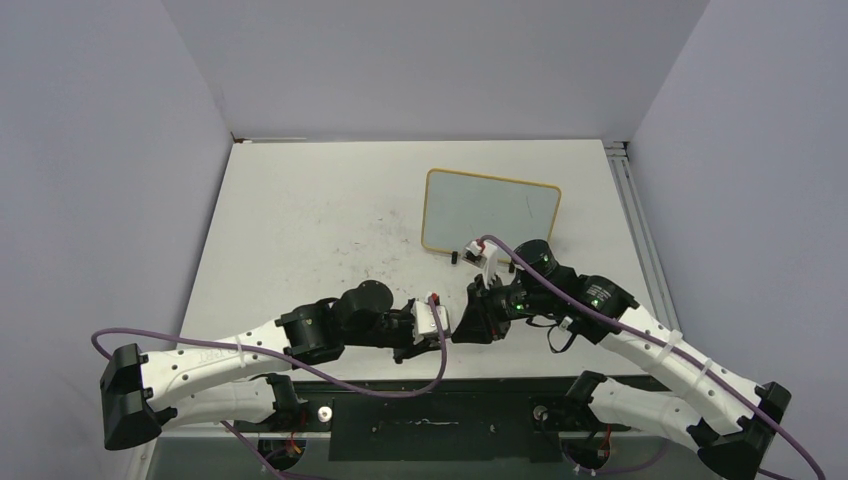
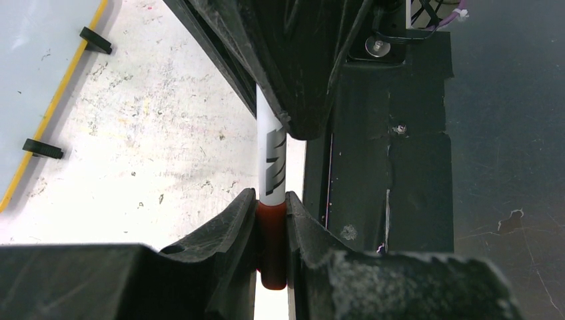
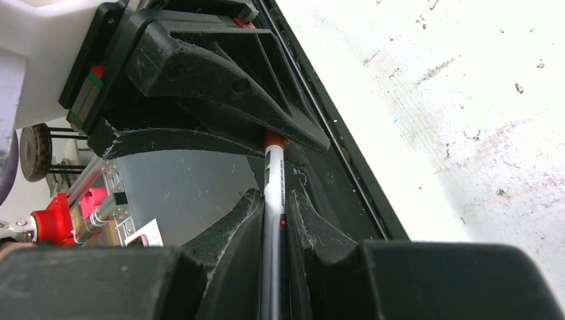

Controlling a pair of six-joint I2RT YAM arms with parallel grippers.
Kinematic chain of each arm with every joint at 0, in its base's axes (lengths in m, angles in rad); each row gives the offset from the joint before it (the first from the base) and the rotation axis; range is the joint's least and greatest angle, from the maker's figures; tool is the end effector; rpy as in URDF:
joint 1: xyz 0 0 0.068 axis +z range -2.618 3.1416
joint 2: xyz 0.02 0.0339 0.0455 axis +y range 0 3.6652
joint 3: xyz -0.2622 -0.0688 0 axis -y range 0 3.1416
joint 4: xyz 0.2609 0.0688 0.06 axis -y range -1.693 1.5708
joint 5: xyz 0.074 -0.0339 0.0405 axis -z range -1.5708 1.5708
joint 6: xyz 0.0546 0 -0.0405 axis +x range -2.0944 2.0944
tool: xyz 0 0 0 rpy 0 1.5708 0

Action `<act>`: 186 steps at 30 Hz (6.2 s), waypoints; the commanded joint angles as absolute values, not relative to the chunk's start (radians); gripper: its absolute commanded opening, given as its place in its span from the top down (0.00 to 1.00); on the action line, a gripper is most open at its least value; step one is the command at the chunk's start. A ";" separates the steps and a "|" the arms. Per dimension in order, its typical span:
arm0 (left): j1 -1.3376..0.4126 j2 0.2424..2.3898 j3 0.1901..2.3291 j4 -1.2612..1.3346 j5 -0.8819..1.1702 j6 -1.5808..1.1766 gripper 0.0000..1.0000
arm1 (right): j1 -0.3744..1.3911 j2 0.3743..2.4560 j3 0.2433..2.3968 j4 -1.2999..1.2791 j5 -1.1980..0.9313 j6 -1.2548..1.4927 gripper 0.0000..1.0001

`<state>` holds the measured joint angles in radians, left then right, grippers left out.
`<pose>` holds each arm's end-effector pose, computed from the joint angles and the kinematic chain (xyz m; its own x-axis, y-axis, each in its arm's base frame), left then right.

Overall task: Write a sentence on the whiteboard
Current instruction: Open the whiteboard marker at the center of the board, then place the pen cap at the center of the board, then move the whiteboard to the center of the board.

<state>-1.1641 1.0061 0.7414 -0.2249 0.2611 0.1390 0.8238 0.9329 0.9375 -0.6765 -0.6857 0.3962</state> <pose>0.0895 -0.2435 0.2650 -0.0488 0.4517 -0.8908 0.9938 0.1114 0.0020 0.1210 0.1816 0.3130 -0.7393 -0.3587 -0.5699 -0.6713 0.3259 0.6657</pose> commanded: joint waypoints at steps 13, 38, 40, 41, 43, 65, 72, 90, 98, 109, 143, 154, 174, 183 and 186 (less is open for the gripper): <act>-1.152 0.994 0.730 -0.441 0.195 0.137 1.00 | 0.792 0.903 1.073 -0.847 -0.608 0.314 0.95; -1.103 0.897 0.550 0.059 -0.086 -0.410 1.00 | 0.790 0.746 0.999 -0.691 -0.179 0.401 0.95; -1.107 0.910 0.504 0.128 -0.171 -0.460 1.00 | 0.790 0.726 0.980 -0.656 -0.147 0.412 0.95; -1.117 0.925 0.483 0.164 -0.201 -0.459 1.00 | 0.790 0.718 0.972 -0.641 -0.132 0.411 0.95; -1.169 0.974 0.455 0.228 -0.307 -0.433 1.00 | 0.789 0.707 0.960 -0.613 -0.108 0.409 0.95; -1.249 1.435 0.386 0.489 -0.370 -0.454 0.84 | 0.787 0.620 0.904 -0.589 -0.003 0.434 0.95; -1.249 1.494 0.412 0.485 -0.383 -0.464 0.73 | 0.788 0.609 0.897 -0.576 -0.003 0.430 0.95; -1.222 1.214 0.471 0.285 -0.411 -0.495 0.20 | 0.788 0.587 0.941 -0.613 0.082 0.412 0.95; -1.075 1.004 0.632 0.013 -0.245 -0.487 0.11 | 0.788 0.607 1.086 -0.681 0.176 0.349 0.95; -0.625 1.040 0.950 -0.278 0.241 -0.311 0.11 | 0.788 0.667 1.065 -0.625 0.190 0.344 0.95; -0.755 1.577 0.948 0.292 -0.065 -0.492 0.32 | 0.575 0.852 0.934 -0.310 0.083 0.269 0.95; -0.892 1.789 1.038 0.321 -0.279 -0.622 0.39 | 0.575 0.728 0.924 -0.336 0.146 0.279 0.95; -0.930 2.006 1.197 0.206 -0.508 -0.622 0.60 | 0.574 0.689 0.913 -0.360 0.158 0.281 0.95; -0.943 2.045 1.230 0.181 -0.567 -0.600 0.70 | 0.574 0.686 0.910 -0.365 0.157 0.281 0.95; -0.943 2.056 1.245 0.168 -0.580 -0.592 0.78 | 0.573 0.682 0.910 -0.368 0.155 0.283 0.95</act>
